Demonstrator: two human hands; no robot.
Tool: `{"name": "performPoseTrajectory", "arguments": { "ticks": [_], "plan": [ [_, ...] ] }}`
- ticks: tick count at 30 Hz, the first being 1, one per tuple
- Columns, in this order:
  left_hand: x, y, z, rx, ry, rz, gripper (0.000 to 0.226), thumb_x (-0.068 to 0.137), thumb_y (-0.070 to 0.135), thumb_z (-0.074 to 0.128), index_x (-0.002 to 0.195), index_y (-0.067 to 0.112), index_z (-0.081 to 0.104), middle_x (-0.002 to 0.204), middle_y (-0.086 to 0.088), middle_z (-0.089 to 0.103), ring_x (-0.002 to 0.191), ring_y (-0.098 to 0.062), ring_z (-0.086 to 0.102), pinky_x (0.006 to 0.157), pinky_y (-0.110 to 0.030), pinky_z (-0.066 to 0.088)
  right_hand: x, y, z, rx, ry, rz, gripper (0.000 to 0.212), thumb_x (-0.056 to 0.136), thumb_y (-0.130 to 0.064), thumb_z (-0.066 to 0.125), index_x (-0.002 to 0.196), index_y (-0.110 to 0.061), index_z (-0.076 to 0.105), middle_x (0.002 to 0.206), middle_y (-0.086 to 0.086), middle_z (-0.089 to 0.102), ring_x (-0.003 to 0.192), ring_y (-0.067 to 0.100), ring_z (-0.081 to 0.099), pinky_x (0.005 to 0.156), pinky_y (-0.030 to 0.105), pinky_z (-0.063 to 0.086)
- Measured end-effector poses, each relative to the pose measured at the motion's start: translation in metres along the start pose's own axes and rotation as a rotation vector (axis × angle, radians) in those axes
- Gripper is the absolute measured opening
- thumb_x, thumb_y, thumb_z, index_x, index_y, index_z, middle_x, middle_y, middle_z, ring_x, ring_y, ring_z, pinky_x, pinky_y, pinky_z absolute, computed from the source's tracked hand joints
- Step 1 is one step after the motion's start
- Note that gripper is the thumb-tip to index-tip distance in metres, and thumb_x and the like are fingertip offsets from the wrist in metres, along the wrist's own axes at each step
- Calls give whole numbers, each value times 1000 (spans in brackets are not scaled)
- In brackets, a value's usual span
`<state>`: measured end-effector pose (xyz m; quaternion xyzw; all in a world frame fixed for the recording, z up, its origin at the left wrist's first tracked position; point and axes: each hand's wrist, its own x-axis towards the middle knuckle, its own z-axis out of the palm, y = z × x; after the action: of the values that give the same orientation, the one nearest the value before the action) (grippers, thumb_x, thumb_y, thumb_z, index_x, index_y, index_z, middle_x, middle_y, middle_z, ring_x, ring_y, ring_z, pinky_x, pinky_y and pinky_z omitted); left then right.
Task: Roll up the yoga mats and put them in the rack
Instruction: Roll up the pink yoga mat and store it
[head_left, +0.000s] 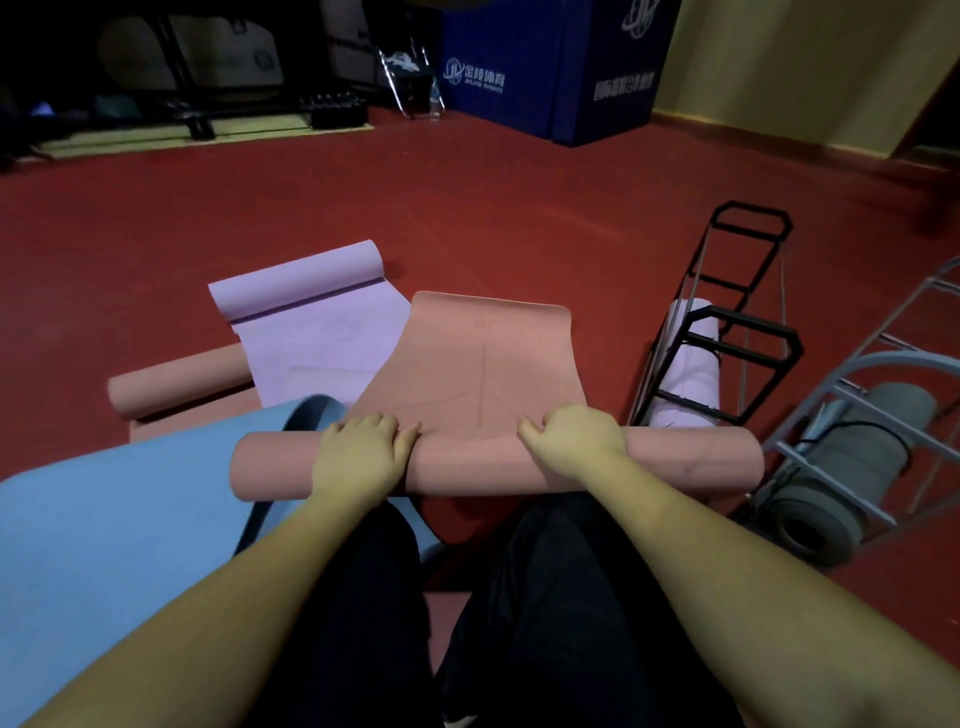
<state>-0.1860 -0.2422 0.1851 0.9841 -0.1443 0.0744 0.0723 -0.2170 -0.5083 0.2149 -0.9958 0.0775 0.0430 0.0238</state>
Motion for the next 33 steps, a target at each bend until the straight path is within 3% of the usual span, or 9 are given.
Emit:
{"name": "performPoseTrajectory", "arguments": {
  "ticks": [5, 9, 14, 18, 20, 22, 23, 28, 33],
  "plan": [
    [1, 5, -24, -16, -18, 11, 72, 90, 57, 8, 81, 15, 65, 91, -8, 70, 89, -32, 63, 79, -40, 39, 2, 1, -14, -26, -43, -8, 70, 91, -63, 24, 102, -14, 71, 107, 12, 68, 98, 32, 63, 73, 34, 42],
    [5, 14, -40, -6, -96, -30, 57, 104, 50, 23, 89, 15, 66, 101, -10, 69, 95, -31, 62, 76, -36, 38, 1, 10, -31, -17, -162, -18, 72, 91, -64, 22, 106, -12, 70, 113, 16, 66, 87, 30, 54, 77, 35, 44],
    [13, 15, -51, -55, -356, -87, 62, 102, 56, 18, 101, 18, 67, 118, -12, 66, 110, -32, 58, 85, -38, 40, -1, 11, -48, 47, -420, -5, 68, 102, -55, 23, 141, -7, 50, 151, 18, 42, 133, 32, 44, 105, 36, 33],
    [27, 14, -47, -63, -547, -110, 70, 99, 60, 18, 123, 13, 64, 136, -13, 59, 124, -31, 53, 105, -42, 40, -5, 9, -36, 127, -514, 38, 64, 103, -53, 26, 144, -9, 46, 155, 16, 36, 139, 30, 38, 108, 33, 30],
    [36, 15, -48, -67, -610, -124, 71, 100, 60, 20, 132, 11, 59, 144, -13, 52, 131, -31, 48, 109, -43, 36, -2, 12, -25, 125, -416, 15, 54, 101, -51, 28, 120, -15, 63, 137, 18, 55, 120, 32, 53, 93, 35, 41],
    [42, 18, -50, -103, -659, -144, 67, 102, 56, 25, 140, 8, 52, 150, -14, 45, 137, -31, 42, 112, -41, 32, -2, 13, -20, 102, -170, -21, 41, 100, -45, 31, 85, -19, 60, 103, 13, 64, 90, 31, 55, 72, 35, 42],
    [46, 20, -50, -127, -678, -149, 65, 103, 53, 28, 143, 7, 48, 153, -14, 41, 140, -31, 39, 114, -39, 29, -3, 14, -20, 111, -52, -23, 40, 100, -42, 34, 79, -17, 57, 91, 9, 60, 83, 30, 53, 67, 34, 40],
    [58, 22, -50, -245, -775, -219, 52, 102, 42, 40, 143, 11, 49, 154, -10, 41, 140, -28, 39, 112, -38, 29, -23, 10, -5, 96, 218, -77, 42, 97, -42, 36, 73, -15, 58, 85, 7, 62, 88, 30, 55, 67, 36, 40],
    [67, 18, -51, -351, -899, -301, 34, 94, 32, 50, 115, 14, 69, 124, -9, 64, 109, -27, 60, 100, -40, 47, -46, 4, 25, -9, 312, -107, 47, 88, -54, 41, 76, -14, 62, 75, 7, 62, 74, 31, 57, 69, 40, 48]
  ]
}}
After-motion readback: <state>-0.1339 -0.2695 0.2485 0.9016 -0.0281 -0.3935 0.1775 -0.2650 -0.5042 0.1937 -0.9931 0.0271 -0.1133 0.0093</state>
